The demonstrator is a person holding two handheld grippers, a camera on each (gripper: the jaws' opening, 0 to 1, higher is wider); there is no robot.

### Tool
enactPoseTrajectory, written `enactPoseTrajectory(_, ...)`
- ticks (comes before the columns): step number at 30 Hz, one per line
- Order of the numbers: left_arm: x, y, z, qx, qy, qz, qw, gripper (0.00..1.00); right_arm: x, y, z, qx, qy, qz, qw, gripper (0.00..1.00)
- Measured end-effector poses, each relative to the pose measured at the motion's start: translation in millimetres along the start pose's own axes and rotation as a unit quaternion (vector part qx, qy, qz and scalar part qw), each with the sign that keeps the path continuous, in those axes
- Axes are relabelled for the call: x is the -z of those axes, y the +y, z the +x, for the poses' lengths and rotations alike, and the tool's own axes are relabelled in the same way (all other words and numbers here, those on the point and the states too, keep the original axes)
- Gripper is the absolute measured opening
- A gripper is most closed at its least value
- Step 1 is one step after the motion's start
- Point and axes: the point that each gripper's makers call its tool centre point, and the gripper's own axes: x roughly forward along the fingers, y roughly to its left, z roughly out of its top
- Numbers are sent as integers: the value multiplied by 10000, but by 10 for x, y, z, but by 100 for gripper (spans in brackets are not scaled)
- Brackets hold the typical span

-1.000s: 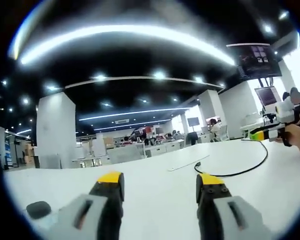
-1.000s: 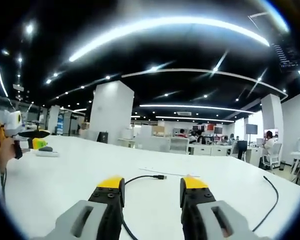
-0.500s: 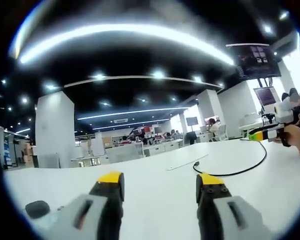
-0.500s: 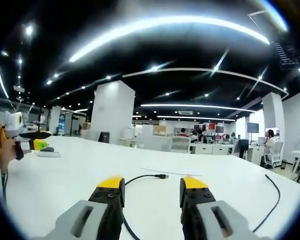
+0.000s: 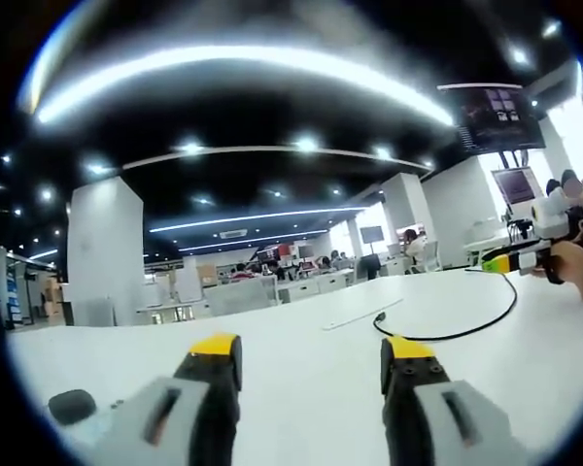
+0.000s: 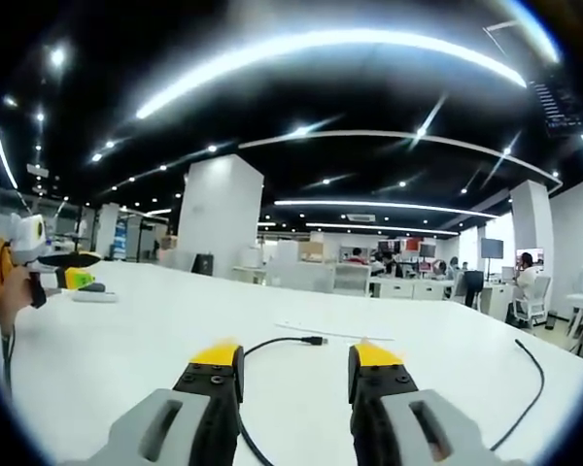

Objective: Locate the USB plug end of the data cable currently connected to the USB port on the desk. Grip the plug, withdraw it from the port, and place it onto the desktop.

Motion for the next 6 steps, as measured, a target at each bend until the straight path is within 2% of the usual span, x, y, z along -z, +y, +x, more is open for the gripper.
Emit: enactPoseTrajectory(6,5,-6,3,30,12,-6,10000,57,6,11,4,-22,5,-8,10000,44)
